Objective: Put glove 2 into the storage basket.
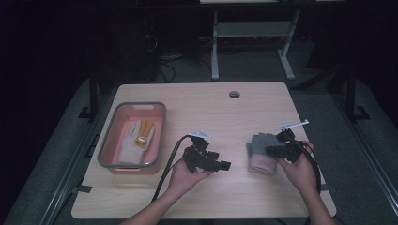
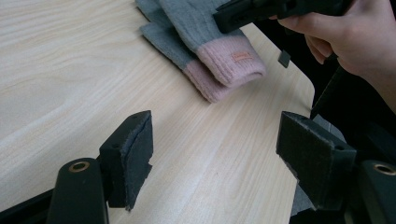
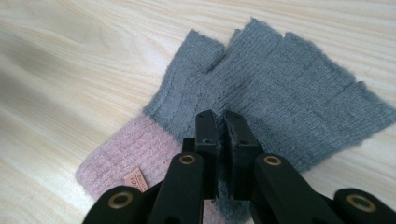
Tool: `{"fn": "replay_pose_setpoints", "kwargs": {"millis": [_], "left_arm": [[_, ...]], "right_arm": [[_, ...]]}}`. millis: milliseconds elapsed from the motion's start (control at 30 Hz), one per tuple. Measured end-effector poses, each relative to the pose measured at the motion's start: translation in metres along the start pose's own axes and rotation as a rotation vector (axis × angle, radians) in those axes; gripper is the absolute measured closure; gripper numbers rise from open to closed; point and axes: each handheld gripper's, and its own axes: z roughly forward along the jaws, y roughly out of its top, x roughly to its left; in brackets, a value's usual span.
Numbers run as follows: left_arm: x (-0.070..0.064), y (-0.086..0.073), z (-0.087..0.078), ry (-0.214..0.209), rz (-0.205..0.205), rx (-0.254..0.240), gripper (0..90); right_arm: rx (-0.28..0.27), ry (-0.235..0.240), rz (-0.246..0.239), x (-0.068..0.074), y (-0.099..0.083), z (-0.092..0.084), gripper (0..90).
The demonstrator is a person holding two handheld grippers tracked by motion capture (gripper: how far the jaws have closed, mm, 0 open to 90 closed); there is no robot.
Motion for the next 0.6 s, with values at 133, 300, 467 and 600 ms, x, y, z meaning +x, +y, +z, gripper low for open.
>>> {"fn": "replay_pose_setpoints", "kwargs": {"millis": [133,300,467,600], "left_arm": [[0.000,0.000,0.000,0.006,0.000,-0.001,27.3],[0.000,0.000,0.000,0.005,-0.002,0.001,27.3],[0.000,0.002,0.004,0.007,-0.004,0.003,27.4],[-0.002,0.004,0.008,0.005,-0.006,0.005,27.4]], "right_arm": [[0.010,0.004,-0.004,0.002,0.002,0.004,84.8],[0.015,0.009,-0.004,0.001,0.003,0.009,83.5],[0.011,0.030,0.028,-0.004,0.002,0.012,80.0],[-0.003,0.033,0.036,-0.004,0.003,0.009,75.4]]}}
